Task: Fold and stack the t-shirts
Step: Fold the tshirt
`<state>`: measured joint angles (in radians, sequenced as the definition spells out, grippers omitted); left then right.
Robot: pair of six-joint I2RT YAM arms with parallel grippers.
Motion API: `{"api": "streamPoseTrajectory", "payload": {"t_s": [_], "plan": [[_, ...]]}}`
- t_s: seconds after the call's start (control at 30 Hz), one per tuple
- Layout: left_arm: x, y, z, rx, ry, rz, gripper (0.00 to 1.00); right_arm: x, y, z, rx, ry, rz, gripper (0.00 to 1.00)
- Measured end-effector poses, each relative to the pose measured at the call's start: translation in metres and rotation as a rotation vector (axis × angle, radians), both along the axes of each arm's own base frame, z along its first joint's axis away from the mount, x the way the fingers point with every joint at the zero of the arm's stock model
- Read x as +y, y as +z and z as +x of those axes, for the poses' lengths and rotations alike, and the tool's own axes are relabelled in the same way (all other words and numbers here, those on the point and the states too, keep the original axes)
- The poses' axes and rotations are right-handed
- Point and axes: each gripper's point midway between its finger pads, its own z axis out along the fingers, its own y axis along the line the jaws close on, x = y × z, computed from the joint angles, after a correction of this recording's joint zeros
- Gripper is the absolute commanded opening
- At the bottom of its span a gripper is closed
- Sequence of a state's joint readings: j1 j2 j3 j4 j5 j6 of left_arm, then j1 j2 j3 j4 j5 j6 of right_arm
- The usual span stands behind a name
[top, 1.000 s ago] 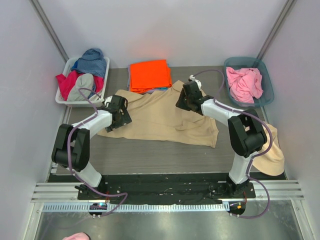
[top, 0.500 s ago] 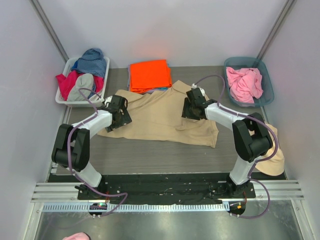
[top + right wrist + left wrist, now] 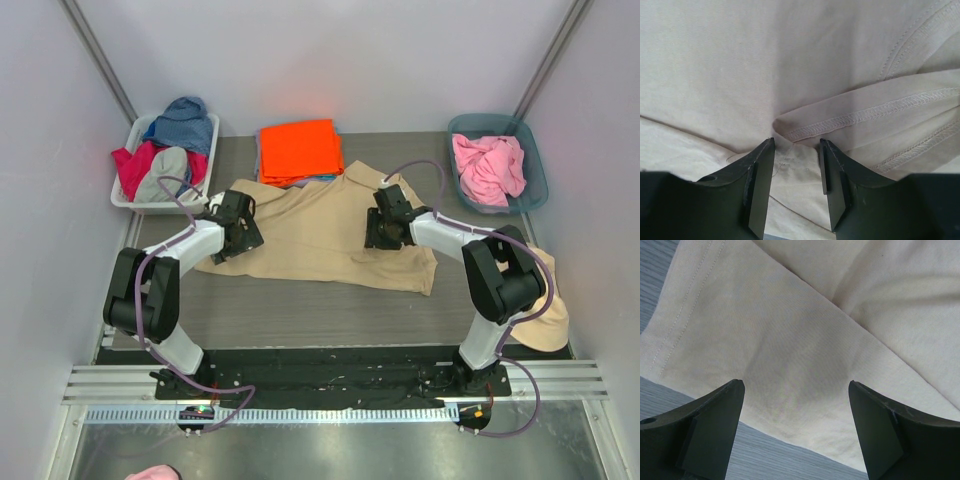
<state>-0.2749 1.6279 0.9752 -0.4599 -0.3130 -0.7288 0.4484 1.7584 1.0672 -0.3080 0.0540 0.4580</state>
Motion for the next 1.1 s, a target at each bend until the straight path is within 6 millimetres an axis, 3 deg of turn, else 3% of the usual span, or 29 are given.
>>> {"api": "streamPoseTrajectory", "payload": {"t_s": [0.47,0.63,0.73,0.97,1.1], "plan": [[0.000,0.000,0.000,0.000,0.000,0.000,0.90,0.014,0.023,-0.001,-0.040,0.056,0.079,0.49],[0.000,0.000,0.000,0.000,0.000,0.000,0.90,0.014,0.022,-0.004,-0.037,0.064,0.084,0.48],[0.000,0.000,0.000,0.000,0.000,0.000,0.90,0.014,0.018,-0.008,-0.022,0.070,0.084,0.42],[0.000,0.000,0.000,0.000,0.000,0.000,0.90,0.012,0.012,-0.014,-0.009,0.090,0.076,0.04],[0.000,0.000,0.000,0.000,0.000,0.000,0.90,0.011,0.009,-0.016,-0.001,0.091,0.072,0.01]]}}
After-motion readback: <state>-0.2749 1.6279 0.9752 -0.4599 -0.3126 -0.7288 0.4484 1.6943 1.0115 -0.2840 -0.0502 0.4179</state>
